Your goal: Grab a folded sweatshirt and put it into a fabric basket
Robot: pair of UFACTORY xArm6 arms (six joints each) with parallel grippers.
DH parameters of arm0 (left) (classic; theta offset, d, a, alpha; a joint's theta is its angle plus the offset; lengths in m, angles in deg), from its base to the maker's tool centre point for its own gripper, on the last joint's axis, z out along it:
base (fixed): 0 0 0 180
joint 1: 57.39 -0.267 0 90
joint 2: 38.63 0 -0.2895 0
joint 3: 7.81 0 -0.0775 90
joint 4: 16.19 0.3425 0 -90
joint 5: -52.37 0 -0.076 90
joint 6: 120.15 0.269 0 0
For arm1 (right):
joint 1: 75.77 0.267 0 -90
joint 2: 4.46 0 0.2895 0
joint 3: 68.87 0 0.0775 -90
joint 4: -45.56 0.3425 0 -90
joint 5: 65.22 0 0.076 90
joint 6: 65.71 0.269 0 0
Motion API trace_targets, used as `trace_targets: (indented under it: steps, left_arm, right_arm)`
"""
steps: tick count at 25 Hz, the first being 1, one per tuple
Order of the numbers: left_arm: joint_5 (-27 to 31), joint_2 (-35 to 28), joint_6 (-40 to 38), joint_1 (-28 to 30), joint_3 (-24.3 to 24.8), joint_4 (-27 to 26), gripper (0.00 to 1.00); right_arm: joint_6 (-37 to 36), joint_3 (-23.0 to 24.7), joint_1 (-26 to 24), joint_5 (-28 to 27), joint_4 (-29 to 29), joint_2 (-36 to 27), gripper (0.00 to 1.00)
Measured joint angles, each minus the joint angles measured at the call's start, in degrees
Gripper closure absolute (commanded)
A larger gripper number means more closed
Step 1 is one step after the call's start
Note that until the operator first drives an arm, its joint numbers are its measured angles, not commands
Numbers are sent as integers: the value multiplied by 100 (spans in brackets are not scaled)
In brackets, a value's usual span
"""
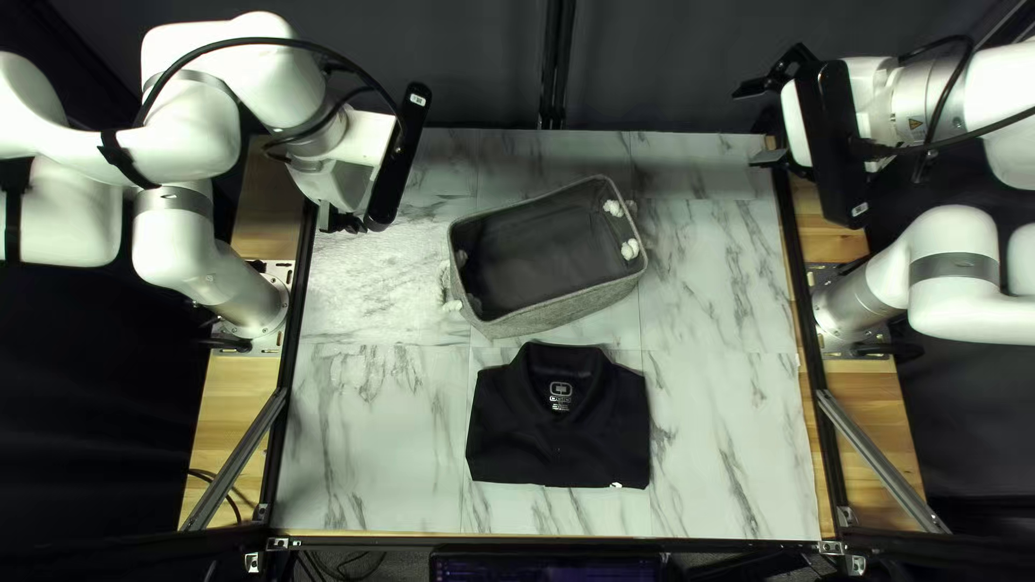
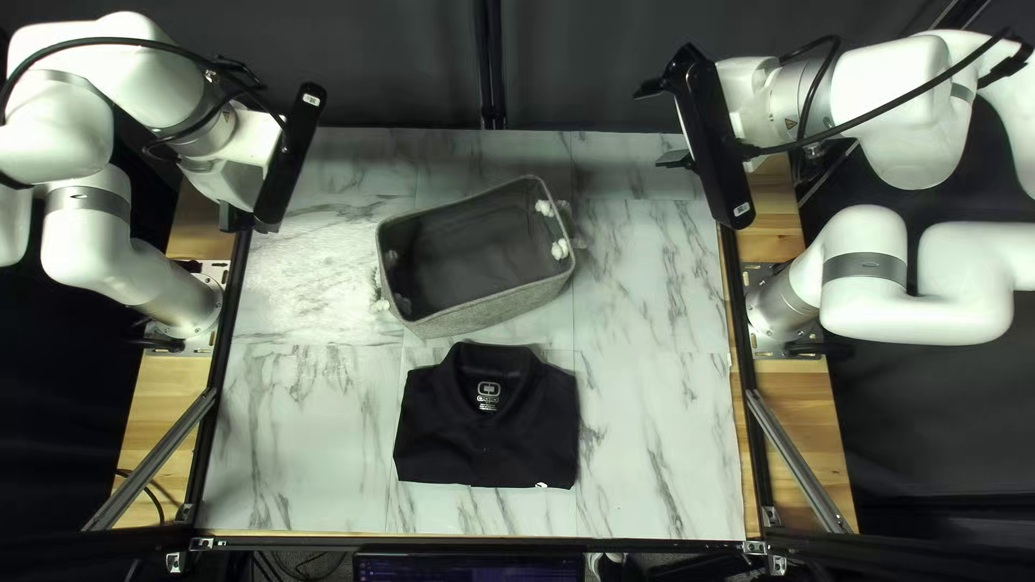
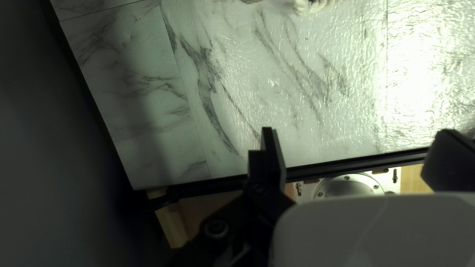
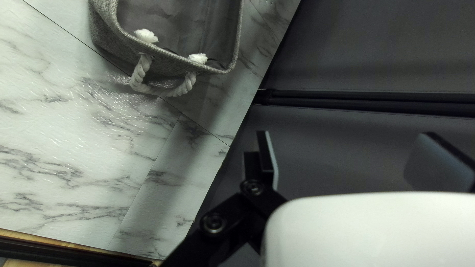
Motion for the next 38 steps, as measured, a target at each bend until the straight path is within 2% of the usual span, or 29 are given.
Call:
trace_targets:
  steps: [20,23,25,28,32,35,38]
  left_arm:
    - [0,0,0,0,0,0,0]
    - [0,0,0,0,0,0,0]
    - [0,0,0,0,0,0,0]
    - [0,0,0,0,0,0,0]
    - [0,0,0,0,0,0,0]
    - [0,0,0,0,0,0,0]
    - [-41,4,-43,7,21,-49,0]
  right_arm:
    - [0,0,0,0,0,0,0]
    - [128,43,100,-8,-135,-23,0]
    - [486,120,388,-30,-388,-23,0]
    - [1300,227,1078,-203,-895,-17,0]
    - [2869,285,2591,-717,-1709,171,0]
    - [3990,260,3695,-1046,-2190,664,0]
    - [4500,354,4132,-1064,-2373,1016,0]
